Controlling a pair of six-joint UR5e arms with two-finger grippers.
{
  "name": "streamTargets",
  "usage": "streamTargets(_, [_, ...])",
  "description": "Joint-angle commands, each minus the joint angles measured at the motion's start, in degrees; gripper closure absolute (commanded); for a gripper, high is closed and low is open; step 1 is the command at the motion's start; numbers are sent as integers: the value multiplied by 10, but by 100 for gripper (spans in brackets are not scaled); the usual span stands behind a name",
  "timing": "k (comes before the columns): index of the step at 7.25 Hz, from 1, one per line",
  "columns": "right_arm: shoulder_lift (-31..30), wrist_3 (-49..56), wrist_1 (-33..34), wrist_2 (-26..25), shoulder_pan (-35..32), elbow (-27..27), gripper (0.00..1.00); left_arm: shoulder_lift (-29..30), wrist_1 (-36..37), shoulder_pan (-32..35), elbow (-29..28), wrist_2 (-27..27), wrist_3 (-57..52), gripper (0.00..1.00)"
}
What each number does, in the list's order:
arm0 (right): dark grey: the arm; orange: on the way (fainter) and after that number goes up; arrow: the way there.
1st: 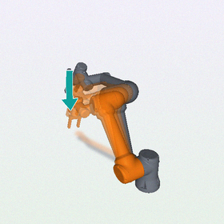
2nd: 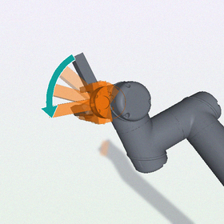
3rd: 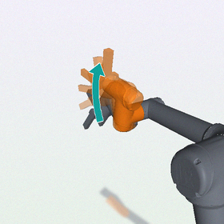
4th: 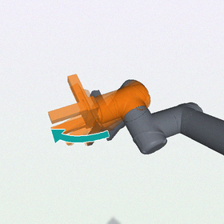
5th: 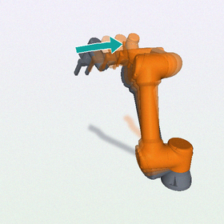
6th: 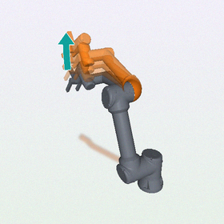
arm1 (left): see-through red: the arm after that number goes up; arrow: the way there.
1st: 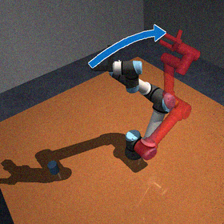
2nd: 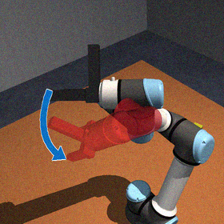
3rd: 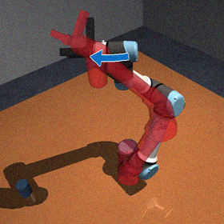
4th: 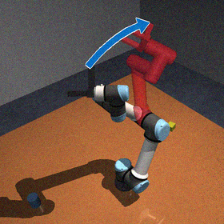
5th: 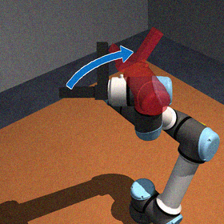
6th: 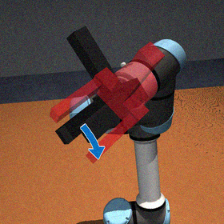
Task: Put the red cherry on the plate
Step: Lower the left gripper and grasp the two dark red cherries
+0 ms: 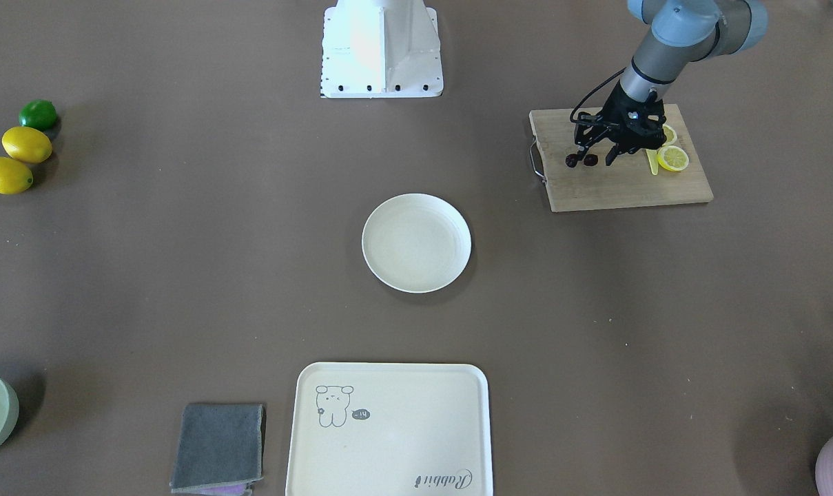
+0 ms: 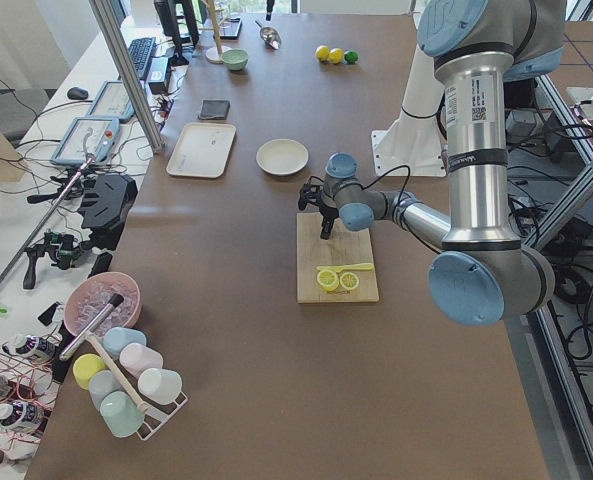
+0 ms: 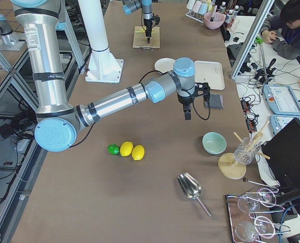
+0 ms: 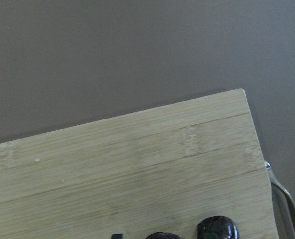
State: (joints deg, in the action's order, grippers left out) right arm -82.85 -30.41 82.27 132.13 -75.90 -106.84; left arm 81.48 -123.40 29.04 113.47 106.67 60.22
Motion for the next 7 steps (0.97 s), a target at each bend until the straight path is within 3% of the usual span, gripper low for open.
streamTargets(1, [0, 0, 0, 0, 0, 0, 0, 0, -1, -3, -2, 0, 0, 49])
streamTargets(5, [1, 0, 0, 0, 0, 3, 0, 8, -1, -10, -4, -1, 0, 56])
streamTargets(7, [2, 1, 0, 0, 0, 5, 0, 8, -1, -11, -3, 0, 0, 73])
